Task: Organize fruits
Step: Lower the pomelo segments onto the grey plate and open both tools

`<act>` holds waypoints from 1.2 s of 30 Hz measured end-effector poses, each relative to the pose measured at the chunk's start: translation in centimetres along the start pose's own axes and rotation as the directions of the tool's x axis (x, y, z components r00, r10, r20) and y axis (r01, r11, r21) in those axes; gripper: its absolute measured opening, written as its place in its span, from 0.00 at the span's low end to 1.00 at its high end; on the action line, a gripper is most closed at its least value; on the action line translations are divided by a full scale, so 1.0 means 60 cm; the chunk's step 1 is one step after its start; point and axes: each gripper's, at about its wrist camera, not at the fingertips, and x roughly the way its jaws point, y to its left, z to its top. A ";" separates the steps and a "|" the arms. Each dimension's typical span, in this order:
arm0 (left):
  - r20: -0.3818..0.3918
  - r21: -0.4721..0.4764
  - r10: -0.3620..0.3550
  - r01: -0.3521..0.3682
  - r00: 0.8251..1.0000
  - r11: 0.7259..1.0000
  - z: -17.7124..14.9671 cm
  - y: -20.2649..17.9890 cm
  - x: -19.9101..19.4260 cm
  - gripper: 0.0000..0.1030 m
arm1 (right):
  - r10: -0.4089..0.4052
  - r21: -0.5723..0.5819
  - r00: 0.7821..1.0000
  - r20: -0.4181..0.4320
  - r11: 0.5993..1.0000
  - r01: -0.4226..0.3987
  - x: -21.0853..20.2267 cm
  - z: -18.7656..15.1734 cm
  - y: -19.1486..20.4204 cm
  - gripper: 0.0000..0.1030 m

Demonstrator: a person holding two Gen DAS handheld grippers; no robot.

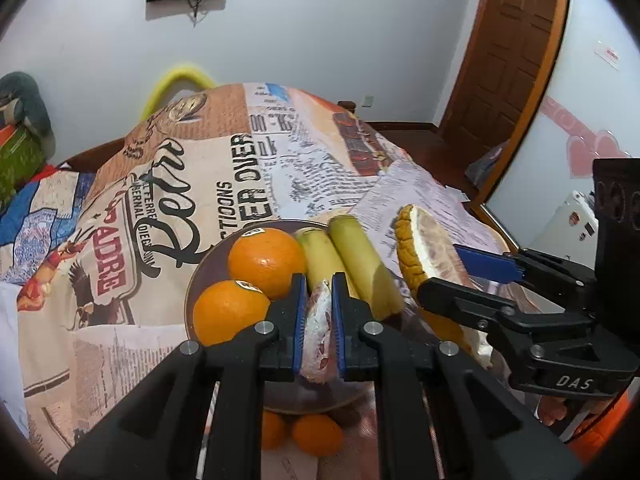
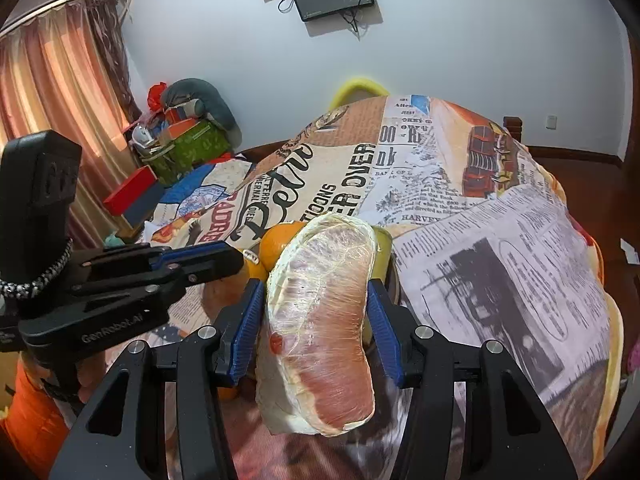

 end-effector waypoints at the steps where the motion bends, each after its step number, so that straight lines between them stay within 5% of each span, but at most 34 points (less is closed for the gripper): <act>1: 0.001 -0.006 0.002 -0.002 1.000 1.000 0.000 0.005 0.004 0.11 | 0.001 -0.001 1.000 -0.003 1.000 -0.001 0.006 0.003 -0.001 0.47; 20: 0.027 -0.038 0.061 -0.060 0.998 0.997 0.011 0.055 0.031 0.13 | -0.004 -0.041 0.996 -0.089 0.999 0.000 0.108 0.028 -0.011 0.47; 31: 0.020 -0.066 0.077 -0.076 0.997 0.995 -0.003 0.060 0.019 0.35 | -0.025 -0.058 0.995 -0.097 0.998 0.020 0.103 0.029 -0.006 0.50; 36: 0.032 -0.062 0.091 -0.088 0.995 0.994 -0.005 0.055 -0.006 0.38 | -0.038 -0.087 0.997 -0.072 0.996 0.032 0.070 0.030 0.008 0.50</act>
